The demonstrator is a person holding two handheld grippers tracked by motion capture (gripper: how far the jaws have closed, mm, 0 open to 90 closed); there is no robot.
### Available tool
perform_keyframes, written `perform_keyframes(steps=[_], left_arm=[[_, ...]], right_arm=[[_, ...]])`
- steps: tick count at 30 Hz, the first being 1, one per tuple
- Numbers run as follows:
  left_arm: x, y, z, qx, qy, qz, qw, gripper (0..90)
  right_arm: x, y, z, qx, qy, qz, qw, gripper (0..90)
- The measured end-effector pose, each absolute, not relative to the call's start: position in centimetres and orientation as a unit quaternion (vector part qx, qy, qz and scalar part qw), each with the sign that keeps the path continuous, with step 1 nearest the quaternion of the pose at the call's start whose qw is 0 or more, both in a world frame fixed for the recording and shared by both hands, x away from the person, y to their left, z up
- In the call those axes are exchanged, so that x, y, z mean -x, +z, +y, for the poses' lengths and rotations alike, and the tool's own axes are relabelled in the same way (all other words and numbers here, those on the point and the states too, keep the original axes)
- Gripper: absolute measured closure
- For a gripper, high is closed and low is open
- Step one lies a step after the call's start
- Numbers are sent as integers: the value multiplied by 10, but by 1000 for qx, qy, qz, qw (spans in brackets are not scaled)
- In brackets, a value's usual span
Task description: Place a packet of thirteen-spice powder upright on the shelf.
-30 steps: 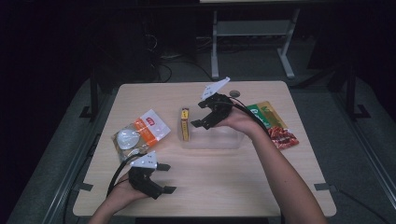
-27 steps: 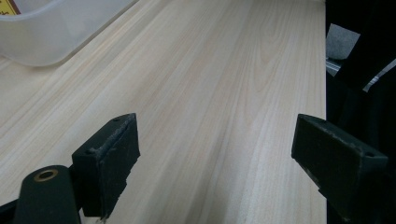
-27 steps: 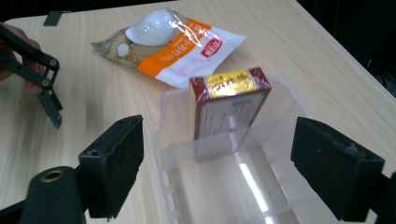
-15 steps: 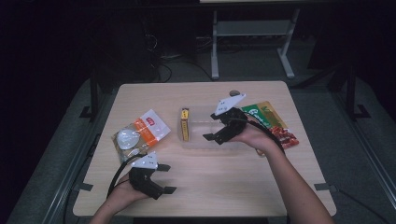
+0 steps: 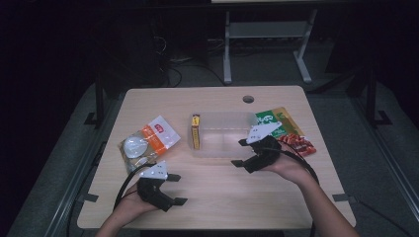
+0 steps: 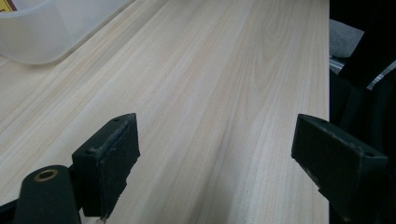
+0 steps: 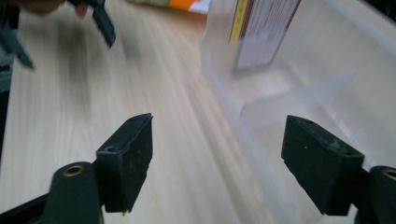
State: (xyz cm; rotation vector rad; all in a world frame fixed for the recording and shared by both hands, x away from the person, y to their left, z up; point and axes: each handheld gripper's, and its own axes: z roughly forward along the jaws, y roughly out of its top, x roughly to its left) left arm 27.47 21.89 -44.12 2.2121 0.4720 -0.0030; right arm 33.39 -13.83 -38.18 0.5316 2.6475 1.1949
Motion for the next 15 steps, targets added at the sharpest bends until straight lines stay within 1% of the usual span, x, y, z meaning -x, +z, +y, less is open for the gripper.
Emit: perform_keyframes(steps=[5,10,15], left_arm=[[-275,-441,218,-885,-1,187,426,149],[-274,-442,218,-883,-4,192,427,149],[-275,-442,219,-886,1,189,424,149]], right_arm=[[-321,-389,-157,-188,396,894,90,301],[-311,-394,-179,-218,399,886,85,364],[-311,-402,-203,-244,394,881,97,466]])
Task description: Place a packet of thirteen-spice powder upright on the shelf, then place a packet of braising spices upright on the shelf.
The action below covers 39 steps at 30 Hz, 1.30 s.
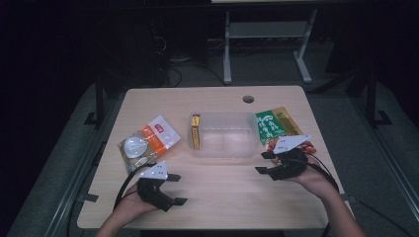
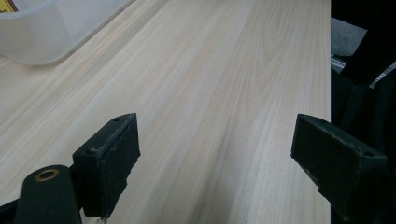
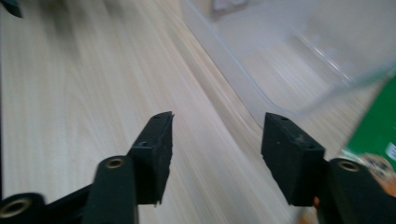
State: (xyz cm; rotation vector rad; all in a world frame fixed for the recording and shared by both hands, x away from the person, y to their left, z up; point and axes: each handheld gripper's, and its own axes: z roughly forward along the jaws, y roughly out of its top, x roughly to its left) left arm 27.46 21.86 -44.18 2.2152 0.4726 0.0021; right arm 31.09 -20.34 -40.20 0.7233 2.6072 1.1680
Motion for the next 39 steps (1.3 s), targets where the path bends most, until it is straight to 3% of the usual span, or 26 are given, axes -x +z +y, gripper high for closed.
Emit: perform_keyframes(steps=[4,11,21,39], left_arm=[[-277,-443,219,-886,2,190,424,149],[-278,-442,220,-882,4,195,429,149],[-280,-442,218,-885,4,191,425,149],[-280,-445,214,-887,-1,191,420,149]], right_arm=[[-318,-408,-218,-268,388,875,109,589],[-337,-419,-240,-323,368,862,133,896],[-370,-424,-266,-366,345,846,173,899],[-417,-446,-281,-409,309,843,163,899]])
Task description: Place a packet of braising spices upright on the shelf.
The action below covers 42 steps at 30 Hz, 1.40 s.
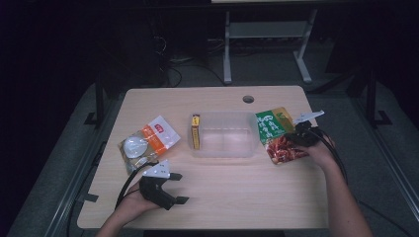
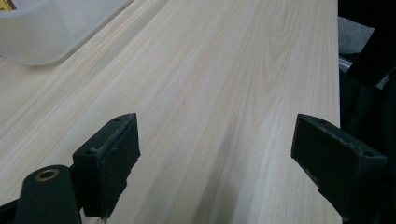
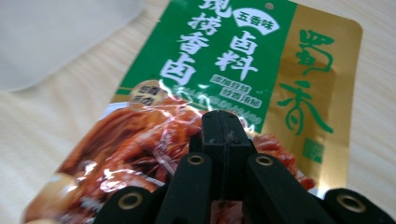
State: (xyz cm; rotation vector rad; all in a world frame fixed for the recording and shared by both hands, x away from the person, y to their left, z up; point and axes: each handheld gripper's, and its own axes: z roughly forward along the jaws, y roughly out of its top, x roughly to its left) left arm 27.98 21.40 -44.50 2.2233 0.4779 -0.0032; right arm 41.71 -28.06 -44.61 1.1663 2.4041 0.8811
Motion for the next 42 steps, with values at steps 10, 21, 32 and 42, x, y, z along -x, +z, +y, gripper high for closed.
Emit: perform_keyframes(steps=[10,21,32,42], left_arm=[[-279,-446,214,-889,-3,191,417,149],[-278,-446,215,-890,-3,191,415,149],[-277,-446,215,-891,-3,190,412,150],[-278,-446,214,-890,-7,189,414,149]], right_arm=[[-427,-456,-279,-417,273,851,166,900],[-423,-455,-265,-386,206,881,179,900],[-390,-454,-267,-365,224,892,145,900],[-397,-448,-294,-400,224,869,185,900]])
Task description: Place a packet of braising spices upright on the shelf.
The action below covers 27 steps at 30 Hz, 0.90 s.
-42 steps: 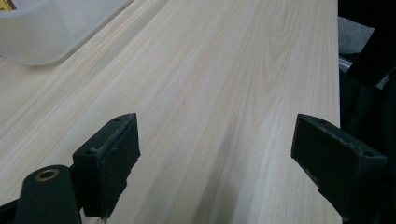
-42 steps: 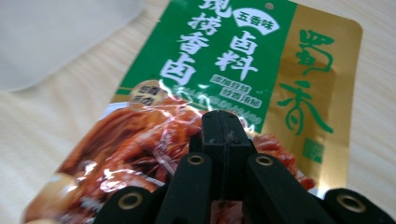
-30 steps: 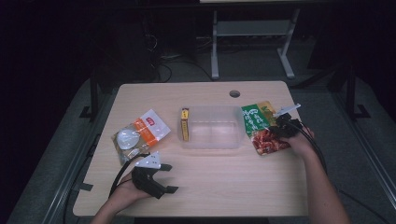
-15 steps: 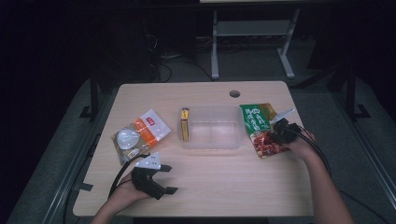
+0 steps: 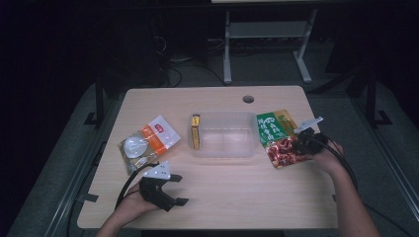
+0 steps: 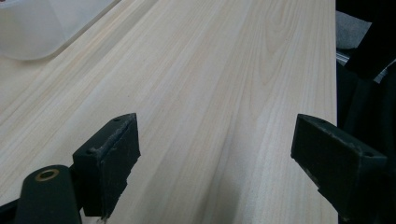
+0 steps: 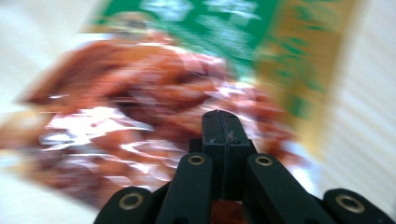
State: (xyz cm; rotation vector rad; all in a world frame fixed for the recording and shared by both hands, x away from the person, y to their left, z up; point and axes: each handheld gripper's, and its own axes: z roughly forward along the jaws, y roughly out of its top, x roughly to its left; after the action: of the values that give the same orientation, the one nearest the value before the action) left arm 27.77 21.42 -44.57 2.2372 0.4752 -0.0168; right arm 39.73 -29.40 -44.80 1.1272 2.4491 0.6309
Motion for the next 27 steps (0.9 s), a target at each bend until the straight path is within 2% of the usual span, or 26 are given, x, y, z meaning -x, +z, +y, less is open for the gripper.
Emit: perform_keyframes(steps=[3,10,22,27], left_arm=[[-279,-446,214,-891,-5,186,413,149],[-278,-446,214,-890,-6,189,414,150],[-278,-444,214,-892,-4,184,413,149],[-279,-445,213,-891,-7,186,414,149]], right_arm=[[-405,-449,-311,-423,215,855,209,900],[-406,-456,-311,-413,187,868,204,900],[-378,-450,-289,-340,198,911,124,900],[-389,-444,-287,-350,221,898,149,900]])
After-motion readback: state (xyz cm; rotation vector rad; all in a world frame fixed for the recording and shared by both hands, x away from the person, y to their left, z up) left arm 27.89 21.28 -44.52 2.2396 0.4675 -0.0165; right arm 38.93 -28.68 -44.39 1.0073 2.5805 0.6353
